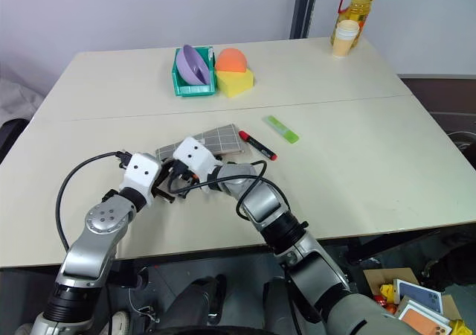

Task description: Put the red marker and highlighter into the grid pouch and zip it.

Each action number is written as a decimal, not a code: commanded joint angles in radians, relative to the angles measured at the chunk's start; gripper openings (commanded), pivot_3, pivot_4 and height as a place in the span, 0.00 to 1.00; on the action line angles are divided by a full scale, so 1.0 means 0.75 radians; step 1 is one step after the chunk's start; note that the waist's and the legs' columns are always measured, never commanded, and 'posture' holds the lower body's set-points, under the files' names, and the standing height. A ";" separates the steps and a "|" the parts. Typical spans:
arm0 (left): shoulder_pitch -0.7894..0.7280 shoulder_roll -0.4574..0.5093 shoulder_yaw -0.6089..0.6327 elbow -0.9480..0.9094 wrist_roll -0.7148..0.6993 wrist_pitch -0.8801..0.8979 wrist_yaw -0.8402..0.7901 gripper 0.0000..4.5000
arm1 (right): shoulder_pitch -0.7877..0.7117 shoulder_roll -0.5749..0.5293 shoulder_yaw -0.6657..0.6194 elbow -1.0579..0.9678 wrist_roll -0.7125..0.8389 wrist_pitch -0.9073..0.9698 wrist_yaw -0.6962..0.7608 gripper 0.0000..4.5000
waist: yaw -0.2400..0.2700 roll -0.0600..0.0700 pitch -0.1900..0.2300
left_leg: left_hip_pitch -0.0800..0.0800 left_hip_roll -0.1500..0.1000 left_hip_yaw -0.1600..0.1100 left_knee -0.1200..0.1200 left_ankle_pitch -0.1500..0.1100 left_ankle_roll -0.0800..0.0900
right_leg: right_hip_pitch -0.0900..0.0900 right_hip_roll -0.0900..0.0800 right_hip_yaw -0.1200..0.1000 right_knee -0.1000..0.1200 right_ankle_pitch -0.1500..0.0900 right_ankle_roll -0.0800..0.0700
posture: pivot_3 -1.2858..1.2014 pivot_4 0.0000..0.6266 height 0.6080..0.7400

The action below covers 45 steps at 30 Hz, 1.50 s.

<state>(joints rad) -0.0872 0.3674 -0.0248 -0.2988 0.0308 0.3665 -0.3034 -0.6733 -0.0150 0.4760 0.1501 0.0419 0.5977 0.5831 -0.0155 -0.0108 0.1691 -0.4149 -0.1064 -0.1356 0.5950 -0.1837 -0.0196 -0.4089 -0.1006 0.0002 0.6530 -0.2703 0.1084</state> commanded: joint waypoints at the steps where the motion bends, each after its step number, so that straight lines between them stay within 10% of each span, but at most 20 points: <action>1: -0.018 -0.006 -0.004 -0.065 0.009 0.013 0.008 0.00 | -0.039 0.033 0.057 -0.076 -0.008 -0.041 0.054 0.01 | 0.000 0.000 0.000 | 0.000 0.000 0.000 0.000 0.000 0.000 | 0.000 0.000 0.000 0.000 0.000 0.000 | 0.52 0.24 1.00; 9: -0.006 -0.011 0.008 -0.083 0.018 0.037 0.026 0.00 | -0.043 0.010 0.034 -0.077 -0.056 -0.061 0.055 0.01 | -0.001 0.000 0.000 | 0.000 0.000 0.000 0.000 0.000 0.000 | 0.000 0.000 0.000 0.000 0.000 0.000 | 0.52 0.24 1.00; 17: -0.027 0.001 0.066 -0.044 0.024 0.033 0.068 0.00 | 0.045 -0.181 -0.100 -0.219 -0.065 0.049 0.031 0.77 | 0.003 0.000 0.000 | 0.000 0.000 0.000 0.000 0.000 0.000 | 0.000 0.000 0.000 0.000 0.000 0.000 | 0.52 0.24 1.00; 37: -0.105 -0.009 0.076 0.135 0.034 -0.034 0.104 0.00 | 0.133 -0.424 -0.461 -0.067 -0.040 0.078 -0.150 0.77 | 0.005 -0.001 0.000 | -0.001 0.000 0.001 0.000 0.000 0.000 | 0.002 -0.001 0.000 -0.003 0.000 0.000 | 0.52 0.24 1.00; 45: -0.131 -0.026 0.105 0.148 0.008 -0.027 0.109 0.00 | 0.159 -0.437 -0.475 -0.125 -0.001 0.065 -0.116 0.09 | 0.005 -0.001 0.000 | -0.001 0.000 0.001 0.000 0.000 0.000 | 0.002 -0.001 0.000 -0.004 0.000 0.000 | 0.52 0.24 1.00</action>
<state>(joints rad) -0.1691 0.3437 0.0270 -0.1738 0.0425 0.3629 -0.2260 -0.5532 -0.3330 0.1375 0.1099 0.0260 0.6646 0.4861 -0.0114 -0.0114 0.1694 -0.4160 -0.1065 -0.1350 0.5953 -0.1836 -0.0194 -0.4072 -0.1013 -0.0002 0.6503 -0.2702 0.1087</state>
